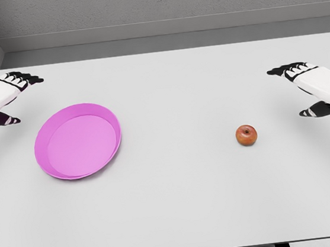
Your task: Put the apple on the plate with both arms
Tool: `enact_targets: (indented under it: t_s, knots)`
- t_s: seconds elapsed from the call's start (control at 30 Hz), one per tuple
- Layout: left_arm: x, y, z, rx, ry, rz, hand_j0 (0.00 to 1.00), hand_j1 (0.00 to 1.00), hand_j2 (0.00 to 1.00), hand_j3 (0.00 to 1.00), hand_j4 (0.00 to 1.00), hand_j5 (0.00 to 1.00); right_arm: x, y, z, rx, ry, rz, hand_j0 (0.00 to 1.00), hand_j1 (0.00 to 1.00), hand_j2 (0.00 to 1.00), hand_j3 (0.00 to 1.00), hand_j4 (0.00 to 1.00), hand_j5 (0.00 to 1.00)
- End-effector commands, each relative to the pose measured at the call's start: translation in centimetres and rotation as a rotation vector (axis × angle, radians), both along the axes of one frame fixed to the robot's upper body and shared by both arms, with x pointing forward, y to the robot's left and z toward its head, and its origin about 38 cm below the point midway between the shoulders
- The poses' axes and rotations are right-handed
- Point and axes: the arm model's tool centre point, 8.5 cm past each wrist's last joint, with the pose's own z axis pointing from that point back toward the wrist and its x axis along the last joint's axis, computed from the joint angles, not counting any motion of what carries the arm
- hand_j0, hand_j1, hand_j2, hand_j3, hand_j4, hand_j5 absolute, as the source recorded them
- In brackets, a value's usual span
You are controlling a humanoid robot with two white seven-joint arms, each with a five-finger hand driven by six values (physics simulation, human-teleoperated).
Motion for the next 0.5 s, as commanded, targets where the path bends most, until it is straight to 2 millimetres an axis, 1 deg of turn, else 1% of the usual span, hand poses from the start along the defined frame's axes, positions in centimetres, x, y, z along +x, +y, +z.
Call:
enact_targets:
  t_s: [0.0,0.17,0.2,0.27,0.33,0.37,0.4,0.43,0.47]
  knots:
    - [0.0,0.1,0.2,-0.003,-0.002,0.002,1.0,1.0,1.0,1.0,1.0,1.0,0.0,-0.1,0.1,-0.003,-0.003,0.0,1.0,1.0,1.0,1.0,1.0,1.0]
    - [-0.1,0.2,0.3,0.001,-0.003,0.002,1.0,1.0,1.0,1.0,1.0,1.0,-0.1,0.2,-0.1,0.004,0.002,0.015,1.0,1.0,1.0,1.0,1.0,1.0]
    - [-0.1,0.2,0.2,-0.001,-0.001,0.003,1.0,1.0,1.0,1.0,1.0,1.0,-0.1,0.2,-0.3,-0.013,0.036,0.022,1.0,1.0,1.0,1.0,1.0,1.0]
    - [-0.1,0.1,0.2,-0.001,-0.003,0.0,1.0,1.0,1.0,1.0,1.0,1.0,0.2,1.6,-1.3,-0.05,0.16,0.064,1.0,1.0,1.0,1.0,1.0,1.0]
    - [-0.2,-0.7,0.3,-0.005,-0.007,-0.023,1.0,1.0,1.0,1.0,1.0,1.0,0.1,2.5,-2.0,-0.076,0.217,0.098,1.0,1.0,1.0,1.0,1.0,1.0]
    - [-0.2,-0.6,0.4,-0.001,-0.009,-0.024,1.0,1.0,1.0,1.0,1.0,1.0,0.3,3.5,-2.5,-0.09,0.253,0.129,1.0,1.0,1.0,1.0,1.0,1.0]
    - [-0.2,-0.6,0.4,-0.001,-0.009,-0.024,1.0,1.0,1.0,1.0,1.0,1.0,0.4,4.0,-2.6,-0.097,0.259,0.144,1.0,1.0,1.0,1.0,1.0,1.0]
    - [-0.2,-0.6,0.4,-0.003,-0.009,-0.024,1.0,1.0,1.0,1.0,1.0,1.0,0.5,4.4,-2.8,-0.1,0.265,0.152,1.0,1.0,1.0,1.0,1.0,1.0]
    - [-0.2,-0.6,0.4,-0.001,-0.009,-0.024,1.0,1.0,1.0,1.0,1.0,1.0,0.7,4.1,-2.9,-0.1,0.266,0.145,1.0,1.0,1.0,1.0,1.0,1.0]
